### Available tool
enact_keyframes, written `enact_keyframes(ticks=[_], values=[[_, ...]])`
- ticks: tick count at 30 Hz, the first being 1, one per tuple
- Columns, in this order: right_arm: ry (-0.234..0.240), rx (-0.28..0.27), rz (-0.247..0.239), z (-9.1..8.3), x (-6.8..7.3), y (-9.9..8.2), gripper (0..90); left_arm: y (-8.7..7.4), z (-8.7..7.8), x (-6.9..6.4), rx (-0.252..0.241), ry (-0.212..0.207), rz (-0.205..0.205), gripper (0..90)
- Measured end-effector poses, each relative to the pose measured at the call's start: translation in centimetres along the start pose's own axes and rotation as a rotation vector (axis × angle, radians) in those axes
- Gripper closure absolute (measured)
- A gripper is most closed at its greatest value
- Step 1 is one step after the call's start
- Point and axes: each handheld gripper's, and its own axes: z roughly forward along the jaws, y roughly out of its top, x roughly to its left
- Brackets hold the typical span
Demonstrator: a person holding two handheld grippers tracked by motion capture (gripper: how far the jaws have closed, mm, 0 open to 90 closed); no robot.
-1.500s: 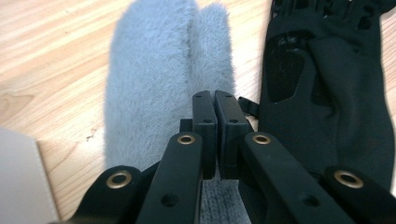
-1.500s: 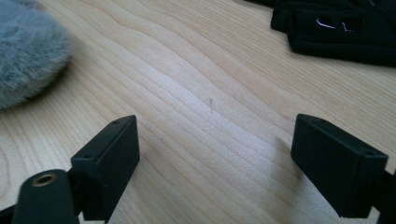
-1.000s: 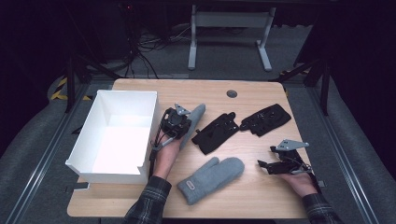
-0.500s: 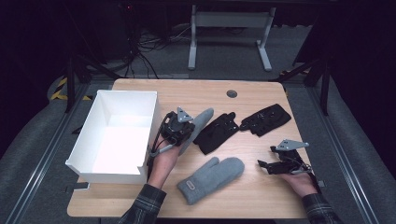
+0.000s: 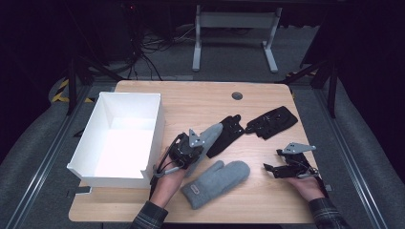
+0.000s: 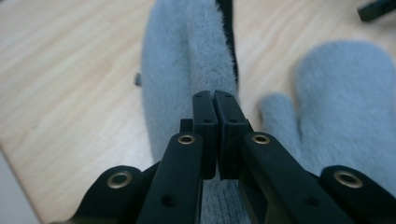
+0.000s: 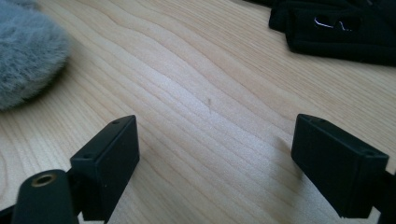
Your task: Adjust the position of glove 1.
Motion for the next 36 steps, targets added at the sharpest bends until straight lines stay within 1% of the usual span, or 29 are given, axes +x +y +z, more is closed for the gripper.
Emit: enact_keyframes(ticks=[3,5,6,7,8,10,11,13,15,17,18,21,23,24,26,27,29,30,32,33,36], values=[[0.001,0.000,0.000,0.0,0.0,0.0,15.7,-0.5,0.4,-0.7,0.032,-0.021,0.025,88.5],[0.000,0.000,0.000,0.0,0.0,0.0,15.7,-0.7,0.8,-0.9,0.039,-0.058,0.035,87.6],[0.001,0.000,0.000,0.0,0.0,0.0,15.7,-0.7,0.9,-0.9,0.038,-0.068,0.036,86.2],[0.000,0.000,0.000,0.0,0.0,0.0,15.7,-0.7,0.9,-0.9,0.028,-0.071,0.045,80.5],[0.000,0.000,0.000,0.0,0.0,0.0,15.7,-0.6,0.9,-0.8,0.015,-0.067,0.035,74.8],[0.000,0.000,0.000,0.0,0.0,0.0,15.7,-0.3,0.6,-0.3,-0.011,-0.040,0.021,66.7],[0.000,0.000,0.000,0.0,0.0,0.0,15.7,-0.3,0.5,-0.1,-0.024,-0.035,0.011,63.9],[0.000,0.000,0.000,0.0,0.0,0.0,15.8,-0.1,0.5,0.7,-0.038,-0.019,-0.017,62.4],[0.000,0.000,0.000,0.0,0.0,0.0,15.7,-0.1,0.7,1.5,-0.038,-0.005,-0.050,60.0],[0.000,0.000,0.000,0.0,0.0,0.0,15.7,-0.3,1.3,2.3,-0.037,-0.003,-0.102,59.5],[0.000,0.000,0.000,0.0,0.0,0.0,15.7,-0.5,1.6,2.6,-0.036,-0.010,-0.129,58.5],[0.001,0.000,0.001,0.0,0.0,0.0,15.7,-1.1,2.6,3.3,-0.008,0.005,-0.157,57.1],[0.002,0.000,0.001,0.0,0.0,0.0,15.7,-1.5,3.2,3.5,0.013,0.015,-0.171,57.1],[0.002,0.000,0.001,0.0,0.0,0.0,15.7,-1.7,3.5,3.7,0.023,0.009,-0.177,57.1],[0.002,0.000,0.001,0.0,0.0,0.0,15.7,-2.1,4.2,3.9,0.044,-0.018,-0.185,57.4],[0.002,0.000,0.001,0.0,0.0,0.0,15.7,-2.2,4.4,3.9,0.057,-0.035,-0.185,59.1],[0.002,0.000,0.001,0.0,0.0,0.0,15.7,-2.4,4.9,3.9,0.065,-0.065,-0.194,64.5],[0.002,0.000,0.001,0.0,0.0,0.0,15.7,-2.5,5.0,4.0,0.075,-0.083,-0.196,70.6],[0.002,0.000,0.001,0.0,0.0,0.0,15.7,-2.4,5.0,4.0,0.069,-0.092,-0.198,82.0],[0.002,0.000,0.001,0.0,0.0,0.0,15.7,-2.3,4.9,4.0,0.064,-0.093,-0.201,84.9],[-0.001,-0.001,0.003,0.0,0.0,0.0,16.2,-1.8,3.7,3.9,0.023,-0.101,-0.210,87.0]])
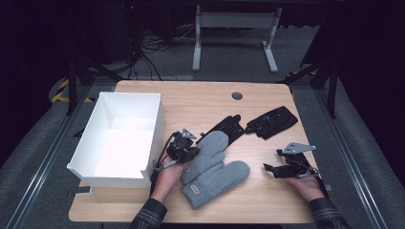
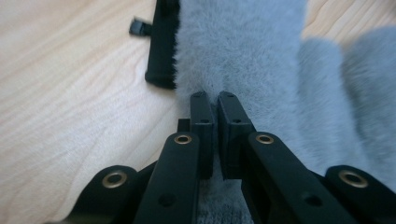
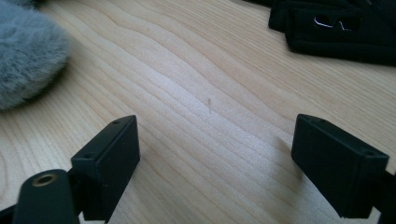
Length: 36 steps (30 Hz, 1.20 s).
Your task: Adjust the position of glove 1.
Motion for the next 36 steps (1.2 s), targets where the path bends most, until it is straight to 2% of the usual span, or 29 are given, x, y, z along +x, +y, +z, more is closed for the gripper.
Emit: enact_keyframes(ticks=[2,4,5,6,8,10,11,12,13,17,19,25,27,28,29,30,36], values=[[-0.004,0.003,0.003,0.0,0.1,0.0,17.2,0.3,-0.9,-0.5,-0.029,-0.003,0.014,87.1],[0.009,0.013,0.000,-0.2,0.1,0.2,23.1,0.6,-1.6,-0.9,-0.035,0.001,0.031,87.2],[0.018,0.006,-0.007,-0.5,0.2,0.5,26.9,0.7,-1.9,-1.2,-0.040,0.001,0.040,87.2],[0.031,-0.008,-0.012,-0.8,0.4,0.7,34.8,0.8,-2.1,-1.4,-0.047,0.006,0.048,87.2],[0.078,-0.046,-0.026,-1.6,1.0,1.3,45.2,1.0,-2.6,-2.0,-0.047,0.028,0.064,87.3],[0.132,-0.062,-0.048,-2.0,1.8,1.8,57.6,1.2,-3.1,-2.4,-0.039,0.040,0.092,87.4],[0.161,-0.073,-0.065,-2.1,2.4,2.1,62.6,1.2,-3.1,-2.4,-0.039,0.040,0.092,87.4],[0.161,-0.073,-0.065,-2.1,2.4,2.1,62.6,1.2,-3.3,-2.6,-0.039,0.043,0.103,87.4],[0.241,-0.074,-0.098,-2.0,3.7,2.7,73.9,1.2,-3.6,-3.0,-0.029,0.048,0.120,87.4],[0.355,-0.074,-0.159,-1.9,6.2,3.6,86.4,1.0,-4.1,-3.5,-0.010,0.058,0.141,87.4],[0.409,-0.070,-0.184,-1.8,7.4,3.9,88.8,0.8,-4.4,-3.6,-0.007,0.066,0.149,87.4],[0.531,-0.039,-0.250,-0.6,11.0,4.7,90.0,0.2,-4.7,-3.9,0.007,0.068,0.152,87.4],[0.552,-0.021,-0.273,0.1,12.2,4.9,90.0,0.1,-4.7,-4.0,0.007,0.058,0.150,87.3],[0.552,-0.021,-0.273,0.1,12.2,4.9,90.0,0.1,-4.7,-4.0,0.007,0.058,0.150,87.4],[0.562,0.003,-0.294,1.1,13.1,5.0,90.0,0.0,-4.8,-4.3,0.007,0.052,0.157,87.4],[0.562,0.014,-0.301,1.4,13.4,5.0,90.0,0.0,-4.9,-4.5,0.004,0.048,0.159,87.4],[0.549,0.046,-0.316,3.1,14.0,5.4,90.0,0.1,-5.0,-5.3,0.003,0.026,0.177,87.3]])
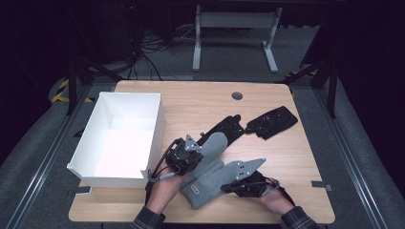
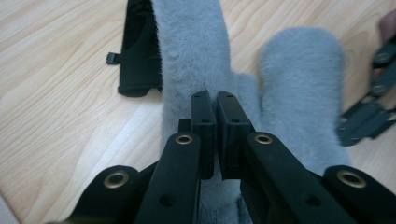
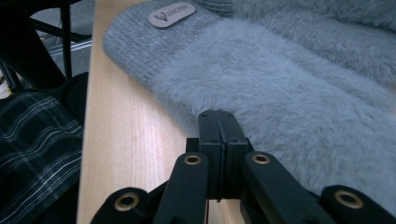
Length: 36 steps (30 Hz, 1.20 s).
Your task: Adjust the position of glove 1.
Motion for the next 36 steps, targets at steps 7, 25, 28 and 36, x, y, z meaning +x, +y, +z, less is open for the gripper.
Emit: enact_keyframes(ticks=[7,25,28,36], values=[[-0.032,0.000,0.002,0.6,-0.5,0.3,90.0,0.6,0.0,-2.0,0.013,-0.027,0.036,87.3],[-0.103,-0.006,0.003,-0.1,-1.6,0.0,90.0,1.2,0.3,-3.6,-0.062,-0.123,0.065,81.0],[-0.097,-0.011,0.004,-0.6,-1.3,-0.3,90.0,0.9,-0.1,-2.6,-0.070,-0.091,0.044,88.4],[-0.033,-0.054,0.000,-1.0,0.2,-0.1,90.0,-1.1,1.9,1.4,-0.003,-0.030,-0.070,90.0]])
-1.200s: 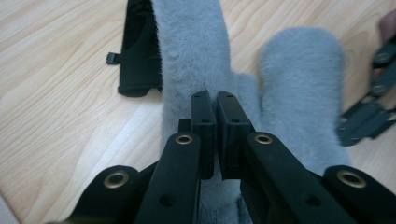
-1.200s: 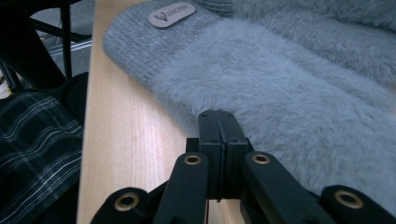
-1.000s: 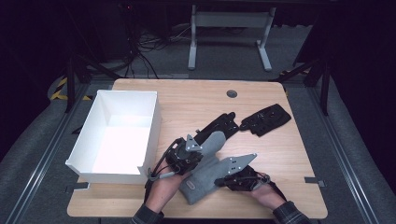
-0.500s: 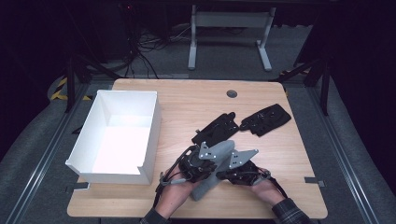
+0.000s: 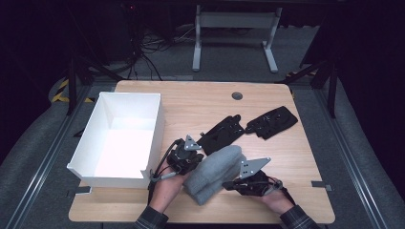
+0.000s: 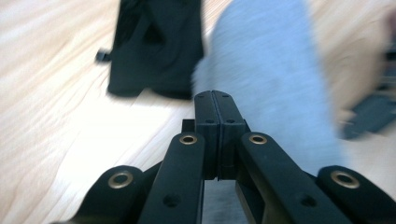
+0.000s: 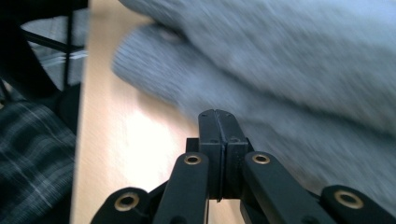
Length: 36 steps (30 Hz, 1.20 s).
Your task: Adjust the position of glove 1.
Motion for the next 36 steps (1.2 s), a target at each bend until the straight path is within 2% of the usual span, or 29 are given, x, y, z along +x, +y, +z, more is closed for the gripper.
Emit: enact_keyframes(ticks=[5,10,13,17,18,22,26,30,32,36], values=[[0.047,-0.033,-0.030,1.0,1.1,1.7,90.0,-0.9,0.7,1.1,0.014,-0.013,-0.049,90.0],[0.076,-0.026,-0.064,3.0,2.0,2.9,90.0,-1.4,1.5,1.3,0.067,-0.025,-0.060,90.0],[0.071,-0.034,-0.073,3.5,2.3,3.4,90.0,-1.3,1.5,1.2,0.068,-0.030,-0.058,90.0],[0.043,-0.067,-0.061,3.3,2.1,3.7,90.0,-1.1,0.9,0.6,0.033,-0.044,-0.045,90.0],[0.036,-0.073,-0.057,3.1,2.0,3.7,90.0,-1.0,0.5,0.1,0.011,-0.048,-0.032,90.0],[0.029,-0.085,-0.042,2.9,1.7,3.5,90.0,-0.9,0.1,-0.8,0.010,-0.076,-0.002,90.0],[0.008,-0.085,-0.046,3.2,1.8,3.5,90.0,-0.9,0.2,-1.3,0.006,-0.119,0.000,90.0],[-0.023,-0.108,-0.037,2.9,1.6,3.4,90.0,-0.5,0.1,-1.8,-0.009,-0.155,0.007,90.0],[-0.028,-0.114,-0.036,2.8,1.5,3.4,90.0,-0.5,0.1,-1.9,-0.011,-0.160,0.008,90.0],[-0.049,-0.141,-0.044,2.1,1.7,3.5,90.0,0.1,-0.2,-2.6,-0.052,-0.230,-0.006,90.0]])
